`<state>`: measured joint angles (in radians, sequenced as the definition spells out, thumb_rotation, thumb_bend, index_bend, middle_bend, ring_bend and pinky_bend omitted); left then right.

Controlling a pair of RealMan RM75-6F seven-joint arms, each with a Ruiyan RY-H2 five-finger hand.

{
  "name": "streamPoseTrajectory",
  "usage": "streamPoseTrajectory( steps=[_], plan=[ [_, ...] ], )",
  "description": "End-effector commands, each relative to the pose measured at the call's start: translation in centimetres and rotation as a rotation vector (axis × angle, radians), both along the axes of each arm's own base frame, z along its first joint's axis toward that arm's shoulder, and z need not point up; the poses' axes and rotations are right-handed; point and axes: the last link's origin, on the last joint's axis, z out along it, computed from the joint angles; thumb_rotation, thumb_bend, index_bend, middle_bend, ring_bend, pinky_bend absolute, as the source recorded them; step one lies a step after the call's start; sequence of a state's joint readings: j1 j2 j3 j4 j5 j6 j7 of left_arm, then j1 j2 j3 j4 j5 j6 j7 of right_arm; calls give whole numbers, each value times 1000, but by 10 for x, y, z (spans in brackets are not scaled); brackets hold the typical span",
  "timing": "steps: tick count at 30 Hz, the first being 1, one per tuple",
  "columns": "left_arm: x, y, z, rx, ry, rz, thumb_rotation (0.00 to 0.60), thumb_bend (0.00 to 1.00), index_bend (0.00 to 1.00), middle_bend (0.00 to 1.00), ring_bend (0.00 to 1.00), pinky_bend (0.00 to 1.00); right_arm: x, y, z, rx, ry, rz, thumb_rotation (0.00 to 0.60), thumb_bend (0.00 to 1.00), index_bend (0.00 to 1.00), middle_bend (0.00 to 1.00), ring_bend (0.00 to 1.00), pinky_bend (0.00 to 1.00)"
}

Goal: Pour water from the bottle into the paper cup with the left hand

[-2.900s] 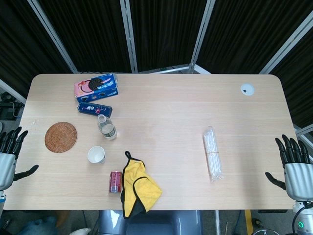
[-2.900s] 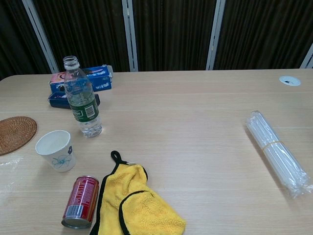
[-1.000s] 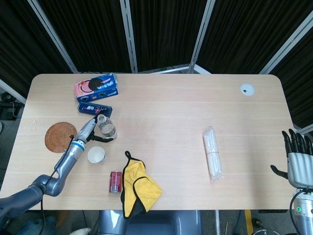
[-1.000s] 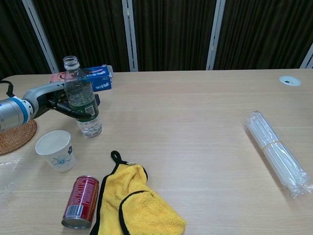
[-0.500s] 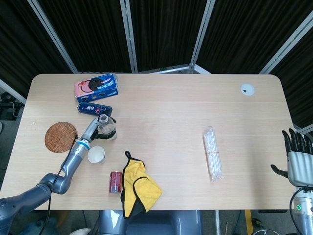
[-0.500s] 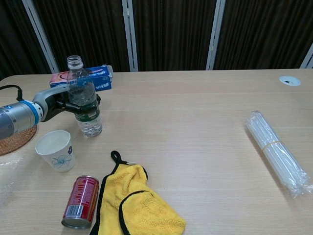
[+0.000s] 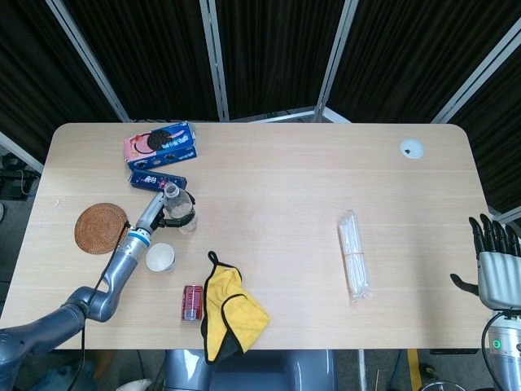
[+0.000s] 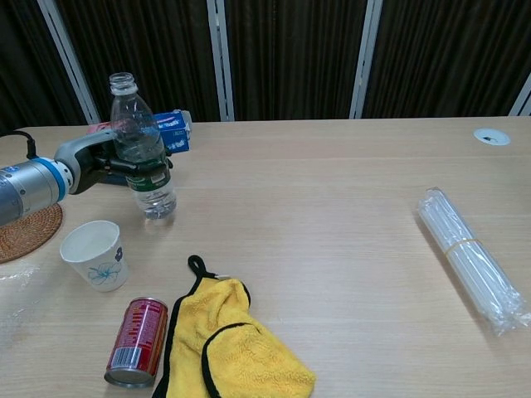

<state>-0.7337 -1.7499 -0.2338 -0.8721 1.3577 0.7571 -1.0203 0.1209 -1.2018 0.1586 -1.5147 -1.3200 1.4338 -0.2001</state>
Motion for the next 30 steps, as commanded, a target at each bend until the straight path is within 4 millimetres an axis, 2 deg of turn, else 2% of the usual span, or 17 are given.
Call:
streamPoseTrajectory(
  steps=[1, 7, 12, 17, 23, 26, 30],
  plan=[
    [2, 4, 21, 28, 6, -31, 600, 484, 592, 452, 250, 318, 0, 0, 0, 1, 0, 0, 600, 0, 0, 0, 0, 0],
    [-10, 6, 67, 73, 116, -92, 600, 491, 595, 458, 254, 328, 2, 1, -1, 5, -3, 5, 600, 0, 0, 0, 0, 0],
    [-43, -5, 109, 84, 279, -112, 600, 492, 597, 460, 255, 340, 4, 3, -2, 13, -6, 12, 600, 0, 0, 0, 0, 0],
    [-80, -27, 138, 63, 455, -126, 600, 493, 606, 465, 260, 343, 7, 4, -4, 25, -12, 21, 600, 0, 0, 0, 0, 0],
    [-114, -49, 150, 11, 710, -186, 600, 496, 607, 466, 261, 345, 10, 5, -3, 26, -22, 27, 600, 0, 0, 0, 0, 0],
    [-122, -54, 147, 3, 794, -214, 600, 499, 610, 468, 264, 345, 10, 5, -2, 24, -23, 27, 600, 0, 0, 0, 0, 0],
    [-123, -57, 138, 2, 848, -249, 600, 498, 611, 470, 266, 344, 10, 6, -1, 23, -24, 24, 600, 0, 0, 0, 0, 0]
  ],
)
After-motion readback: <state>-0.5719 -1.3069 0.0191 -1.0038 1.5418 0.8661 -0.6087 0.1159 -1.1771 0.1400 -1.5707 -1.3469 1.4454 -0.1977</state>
